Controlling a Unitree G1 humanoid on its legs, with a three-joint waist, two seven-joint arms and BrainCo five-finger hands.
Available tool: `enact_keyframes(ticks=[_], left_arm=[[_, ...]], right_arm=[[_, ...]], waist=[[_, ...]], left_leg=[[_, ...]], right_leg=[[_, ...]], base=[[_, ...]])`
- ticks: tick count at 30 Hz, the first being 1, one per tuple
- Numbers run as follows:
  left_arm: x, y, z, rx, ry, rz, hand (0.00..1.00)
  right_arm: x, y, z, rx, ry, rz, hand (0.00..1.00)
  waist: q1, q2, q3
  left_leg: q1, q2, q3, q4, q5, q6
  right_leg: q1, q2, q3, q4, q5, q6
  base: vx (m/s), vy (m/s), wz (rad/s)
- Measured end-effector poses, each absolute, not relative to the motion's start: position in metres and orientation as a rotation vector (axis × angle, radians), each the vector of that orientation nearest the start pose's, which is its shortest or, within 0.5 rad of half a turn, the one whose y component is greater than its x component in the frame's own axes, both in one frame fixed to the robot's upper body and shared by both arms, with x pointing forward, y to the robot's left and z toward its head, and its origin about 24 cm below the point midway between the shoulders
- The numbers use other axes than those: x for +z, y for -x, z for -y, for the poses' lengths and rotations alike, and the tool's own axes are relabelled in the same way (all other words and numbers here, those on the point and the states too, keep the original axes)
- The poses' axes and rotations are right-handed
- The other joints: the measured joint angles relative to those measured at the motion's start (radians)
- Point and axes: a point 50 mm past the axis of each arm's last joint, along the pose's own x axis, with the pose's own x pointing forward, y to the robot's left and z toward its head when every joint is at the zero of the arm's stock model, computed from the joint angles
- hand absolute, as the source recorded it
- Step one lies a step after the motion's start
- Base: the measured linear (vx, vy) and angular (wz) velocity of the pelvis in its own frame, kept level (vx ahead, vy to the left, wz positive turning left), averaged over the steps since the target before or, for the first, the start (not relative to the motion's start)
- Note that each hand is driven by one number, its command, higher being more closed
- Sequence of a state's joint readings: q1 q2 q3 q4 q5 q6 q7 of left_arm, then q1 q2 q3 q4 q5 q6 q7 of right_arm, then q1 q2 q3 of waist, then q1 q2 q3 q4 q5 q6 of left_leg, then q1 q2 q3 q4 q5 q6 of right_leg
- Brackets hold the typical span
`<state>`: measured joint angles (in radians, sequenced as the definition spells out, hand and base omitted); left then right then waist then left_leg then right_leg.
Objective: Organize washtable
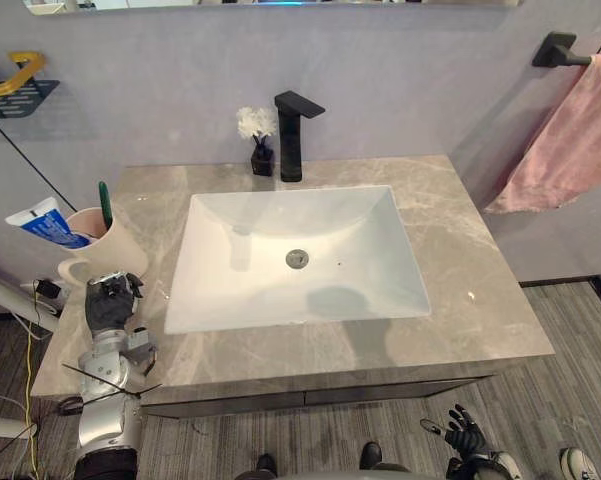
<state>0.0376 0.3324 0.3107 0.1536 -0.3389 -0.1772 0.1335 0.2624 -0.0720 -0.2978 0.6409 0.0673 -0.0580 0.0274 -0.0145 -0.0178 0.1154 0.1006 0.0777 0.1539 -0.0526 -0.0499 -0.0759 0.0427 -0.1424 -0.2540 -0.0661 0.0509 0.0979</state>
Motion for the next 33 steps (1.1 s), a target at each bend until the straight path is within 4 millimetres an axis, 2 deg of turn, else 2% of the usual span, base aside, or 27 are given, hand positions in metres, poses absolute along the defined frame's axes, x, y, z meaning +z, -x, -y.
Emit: enact_keyframes(ticks=[5,10,15,23,27,33], left_arm=[[0.059,-0.230,-0.303,0.479,-0.012,0.113,1.00],[0.061,-0.231,-0.307,0.479,-0.036,0.112,1.00],[0.062,-0.233,-0.306,0.477,-0.045,0.117,1.00],[0.071,-0.238,-0.287,0.426,-0.009,0.174,1.00],[0.072,-0.230,-0.277,0.408,0.015,0.195,1.00],[0.055,-0.210,-0.273,0.404,0.050,0.137,1.00]], right_arm=[[-0.122,-0.100,0.242,-0.390,-0.065,-0.798,0.00],[-0.117,-0.104,0.245,-0.388,-0.052,-0.775,0.00],[-0.117,-0.104,0.246,-0.387,-0.048,-0.775,0.00],[-0.117,-0.103,0.245,-0.378,-0.031,-0.780,0.00],[-0.118,-0.101,0.245,-0.379,-0.032,-0.785,0.00],[-0.118,-0.101,0.244,-0.356,-0.031,-0.788,0.00]], waist=[[-0.001,0.002,0.001],[-0.016,0.003,0.002],[-0.014,0.005,0.004],[-0.018,0.008,0.006],[-0.022,0.009,0.007],[-0.012,0.014,0.009]], left_leg=[[-0.002,0.007,0.013,0.000,-0.003,-0.002],[-0.003,0.009,0.021,0.006,-0.010,-0.002],[-0.010,0.009,0.039,0.038,-0.033,0.000],[-0.019,0.010,0.036,0.041,-0.033,0.000],[-0.017,0.008,0.022,0.046,-0.033,0.000],[-0.013,0.009,0.001,0.054,-0.032,0.000]], right_leg=[[-0.010,0.003,0.011,0.001,0.001,0.000],[-0.014,0.002,0.017,0.002,0.001,0.000],[-0.021,0.000,0.038,0.007,0.001,0.001],[-0.028,-0.005,0.034,0.009,0.002,0.002],[-0.014,-0.010,0.017,0.008,0.002,0.003],[0.006,-0.011,-0.004,0.006,0.001,0.003]], base=[[0.00,-0.006,-0.09],[0.00,0.000,-0.05],[-0.01,0.010,-0.12],[0.00,0.000,0.00],[-0.01,0.004,0.11],[-0.04,-0.006,0.10]])
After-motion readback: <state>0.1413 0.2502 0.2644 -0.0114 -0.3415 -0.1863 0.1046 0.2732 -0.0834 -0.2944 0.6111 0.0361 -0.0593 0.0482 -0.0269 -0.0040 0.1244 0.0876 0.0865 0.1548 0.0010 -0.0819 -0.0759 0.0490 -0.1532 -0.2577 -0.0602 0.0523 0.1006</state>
